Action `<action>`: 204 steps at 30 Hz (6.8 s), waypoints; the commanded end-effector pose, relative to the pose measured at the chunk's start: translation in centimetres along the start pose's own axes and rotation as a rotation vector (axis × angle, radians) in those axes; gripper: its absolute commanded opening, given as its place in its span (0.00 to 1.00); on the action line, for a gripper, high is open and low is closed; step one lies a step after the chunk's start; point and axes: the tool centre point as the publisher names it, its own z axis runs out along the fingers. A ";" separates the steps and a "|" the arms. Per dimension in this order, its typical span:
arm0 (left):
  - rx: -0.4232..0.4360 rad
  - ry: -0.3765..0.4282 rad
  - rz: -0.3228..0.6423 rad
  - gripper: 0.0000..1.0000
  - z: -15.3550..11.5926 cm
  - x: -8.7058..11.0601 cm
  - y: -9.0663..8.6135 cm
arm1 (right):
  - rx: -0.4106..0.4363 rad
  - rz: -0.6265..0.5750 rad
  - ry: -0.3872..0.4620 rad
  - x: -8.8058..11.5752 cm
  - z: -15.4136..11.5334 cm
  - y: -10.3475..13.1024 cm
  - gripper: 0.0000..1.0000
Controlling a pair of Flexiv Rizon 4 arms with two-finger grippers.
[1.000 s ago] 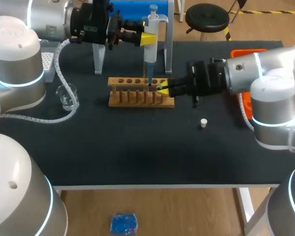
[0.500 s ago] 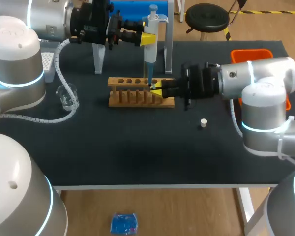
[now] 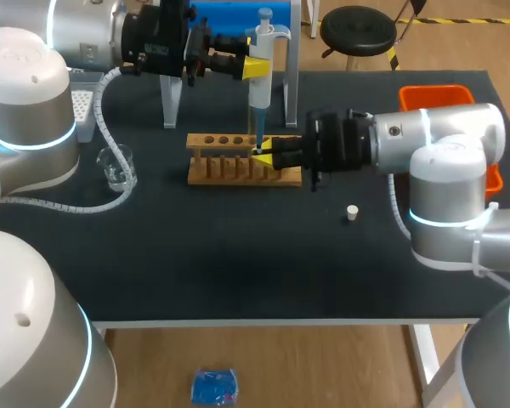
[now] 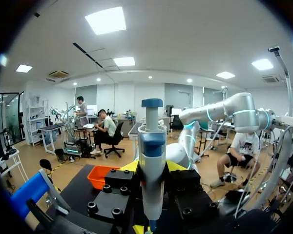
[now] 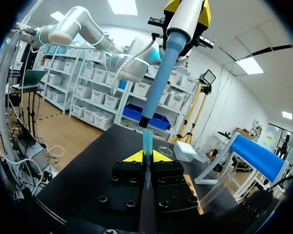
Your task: Invert the test tube, pick up the pipette, mount the tip to pipette, aspirate from beaker and dispense into the tube, eject the tip, return the pipette, and cap with the stopper.
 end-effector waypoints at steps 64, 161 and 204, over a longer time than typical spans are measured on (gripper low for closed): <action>0.003 -0.004 0.002 0.00 0.1 0.1 0.0 | -0.181 0.236 0.005 1.0 0.0 1.8 0.00; 0.003 -0.004 0.002 0.00 0.1 0.1 0.0 | 0.117 0.332 0.049 1.6 -5.4 -1.6 1.00; -0.007 -0.062 0.069 0.00 -18.5 -1.8 3.7 | 0.117 0.332 0.049 1.6 -5.4 -1.6 1.00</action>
